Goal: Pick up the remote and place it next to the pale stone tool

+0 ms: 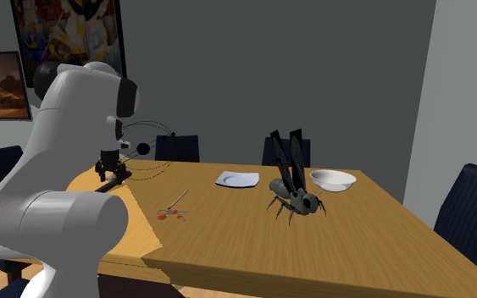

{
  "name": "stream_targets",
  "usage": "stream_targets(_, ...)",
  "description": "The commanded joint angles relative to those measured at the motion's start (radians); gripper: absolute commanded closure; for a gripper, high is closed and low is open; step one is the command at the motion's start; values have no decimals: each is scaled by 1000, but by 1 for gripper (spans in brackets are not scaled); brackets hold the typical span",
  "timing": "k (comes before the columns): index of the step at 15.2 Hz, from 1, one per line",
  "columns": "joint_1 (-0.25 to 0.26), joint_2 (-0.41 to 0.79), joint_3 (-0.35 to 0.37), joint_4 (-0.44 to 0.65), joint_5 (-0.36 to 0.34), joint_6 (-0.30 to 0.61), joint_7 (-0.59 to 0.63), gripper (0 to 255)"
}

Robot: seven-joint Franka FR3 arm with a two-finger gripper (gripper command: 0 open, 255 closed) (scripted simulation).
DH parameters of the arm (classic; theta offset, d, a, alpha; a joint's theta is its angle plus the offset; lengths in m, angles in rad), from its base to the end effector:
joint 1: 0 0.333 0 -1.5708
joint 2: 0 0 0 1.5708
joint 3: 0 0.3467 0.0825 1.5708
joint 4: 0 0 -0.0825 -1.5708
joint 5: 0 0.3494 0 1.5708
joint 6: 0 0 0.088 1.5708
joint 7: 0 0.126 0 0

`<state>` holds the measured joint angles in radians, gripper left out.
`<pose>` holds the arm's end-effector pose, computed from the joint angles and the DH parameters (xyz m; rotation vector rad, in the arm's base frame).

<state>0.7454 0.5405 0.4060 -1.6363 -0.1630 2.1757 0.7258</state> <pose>0.3170 0.5918 0.3535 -2.9837 -0.6970 0.0416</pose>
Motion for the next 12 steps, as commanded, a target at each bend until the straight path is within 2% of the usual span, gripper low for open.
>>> stream_targets(1, 0, 0, 0, 0, 0, 0, 0, 0)
stream_targets(5, -14, -59, 15, 42, 26, -98, -15, 0)
stream_targets(12, -14, -59, 15, 42, 26, -98, -15, 0)
